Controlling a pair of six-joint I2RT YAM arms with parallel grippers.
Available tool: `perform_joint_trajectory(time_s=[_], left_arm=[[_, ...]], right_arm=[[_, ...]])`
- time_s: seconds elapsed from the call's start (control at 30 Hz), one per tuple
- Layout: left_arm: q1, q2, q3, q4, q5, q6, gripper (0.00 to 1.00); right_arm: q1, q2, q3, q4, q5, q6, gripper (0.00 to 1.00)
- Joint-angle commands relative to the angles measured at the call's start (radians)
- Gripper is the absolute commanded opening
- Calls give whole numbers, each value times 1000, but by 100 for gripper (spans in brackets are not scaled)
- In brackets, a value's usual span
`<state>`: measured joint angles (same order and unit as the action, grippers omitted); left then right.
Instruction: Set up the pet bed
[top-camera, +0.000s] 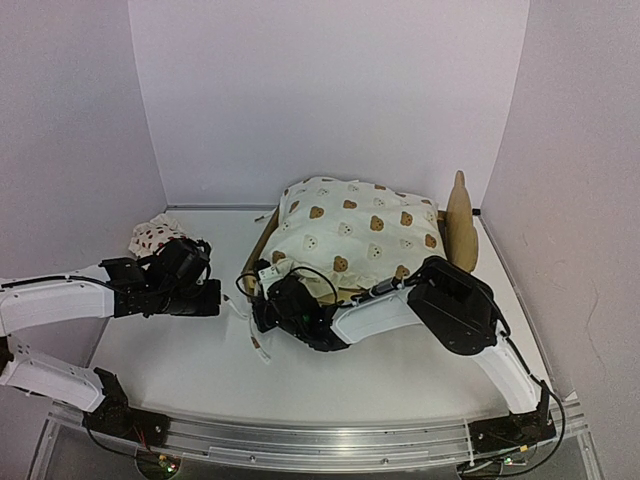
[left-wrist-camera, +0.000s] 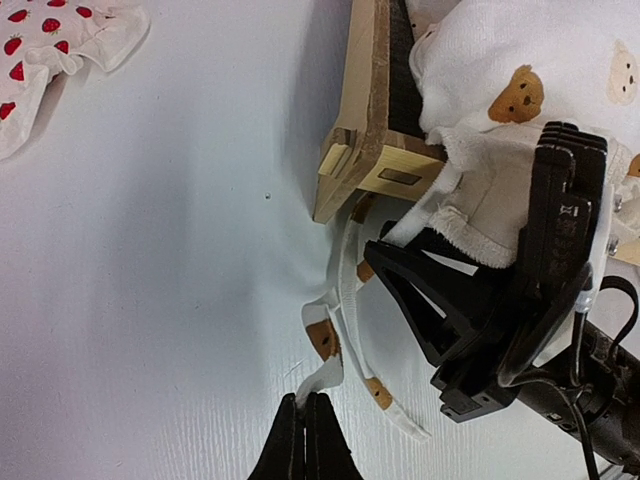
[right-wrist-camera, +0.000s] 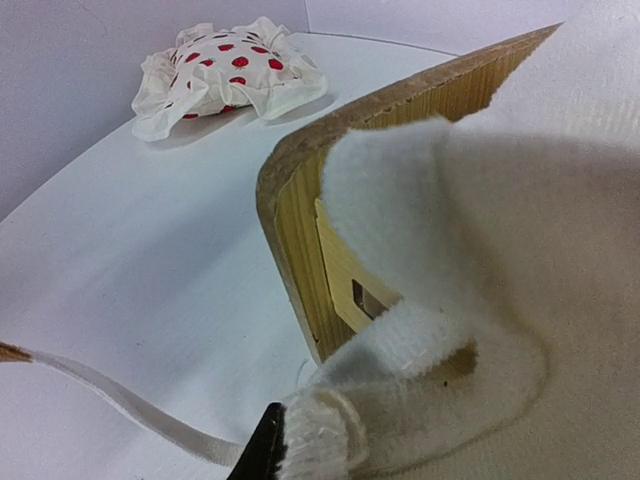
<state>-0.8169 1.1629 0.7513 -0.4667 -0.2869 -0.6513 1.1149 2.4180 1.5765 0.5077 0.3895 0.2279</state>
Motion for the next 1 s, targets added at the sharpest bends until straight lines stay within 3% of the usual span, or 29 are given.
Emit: perform_joint_trajectory(time_s=[0.0, 0.27, 0.57, 0.97], left_arm=[[5, -5, 37, 45, 10, 27, 0], [12, 37, 82, 108, 51, 90, 0], [40, 151, 142, 186, 115, 138, 0], [82, 227, 148, 251, 196, 158, 0]], right_arm=[[-3, 14, 37, 51, -28, -37, 11], [-3, -65, -94, 170, -127, -117, 1], [-4, -142, -196, 247, -170, -170, 0], [-5, -156, -185, 265, -240, -181, 0]])
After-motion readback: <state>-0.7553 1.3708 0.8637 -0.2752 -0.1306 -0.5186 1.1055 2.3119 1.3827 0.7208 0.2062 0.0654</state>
